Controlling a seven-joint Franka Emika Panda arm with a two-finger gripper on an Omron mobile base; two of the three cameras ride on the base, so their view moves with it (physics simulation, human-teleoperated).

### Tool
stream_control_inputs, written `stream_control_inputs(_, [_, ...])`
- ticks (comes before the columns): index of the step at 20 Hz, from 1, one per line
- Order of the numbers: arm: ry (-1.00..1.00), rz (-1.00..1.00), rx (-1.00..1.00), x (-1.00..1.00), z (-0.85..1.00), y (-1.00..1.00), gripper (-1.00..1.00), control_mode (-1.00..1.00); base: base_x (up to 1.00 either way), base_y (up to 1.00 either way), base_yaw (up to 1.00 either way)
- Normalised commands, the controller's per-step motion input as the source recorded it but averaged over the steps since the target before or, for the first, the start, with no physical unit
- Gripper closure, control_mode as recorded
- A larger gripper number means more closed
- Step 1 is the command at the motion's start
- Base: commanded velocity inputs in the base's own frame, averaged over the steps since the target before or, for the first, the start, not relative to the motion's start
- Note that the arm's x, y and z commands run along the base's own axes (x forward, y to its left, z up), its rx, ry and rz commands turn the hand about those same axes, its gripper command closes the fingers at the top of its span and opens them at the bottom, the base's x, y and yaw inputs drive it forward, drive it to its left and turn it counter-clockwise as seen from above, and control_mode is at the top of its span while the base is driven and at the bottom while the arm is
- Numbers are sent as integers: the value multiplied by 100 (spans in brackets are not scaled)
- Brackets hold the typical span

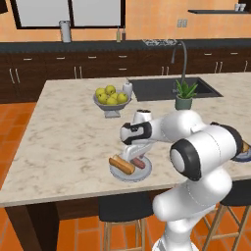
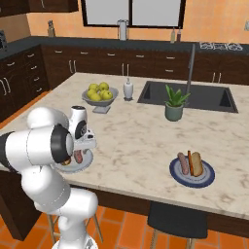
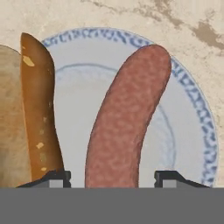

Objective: Place one bun and one sausage from the bowl on each plate.

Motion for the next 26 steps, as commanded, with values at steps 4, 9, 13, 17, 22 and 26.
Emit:
stream_control_inputs(4, [0, 0, 0, -51, 28, -6, -100, -100, 0, 0, 0])
stream_control_inputs(9, [0, 0, -1, -45, 72, -8, -100, -100, 0, 0, 0])
stream_control_inputs(13, [0, 0, 0, -84, 74, -9, -100, -100, 0, 0, 0])
stream_control_inputs(17, [0, 0, 0, -95, 48, -21, -100, -100, 0, 0, 0])
stream_control_inputs(22, [-2, 0, 2, -75, 2, -19, -100, -100, 0, 0, 0])
stream_control_inputs(26, [-2, 0, 1, -59, 12, 0, -100, -100, 0, 0, 0])
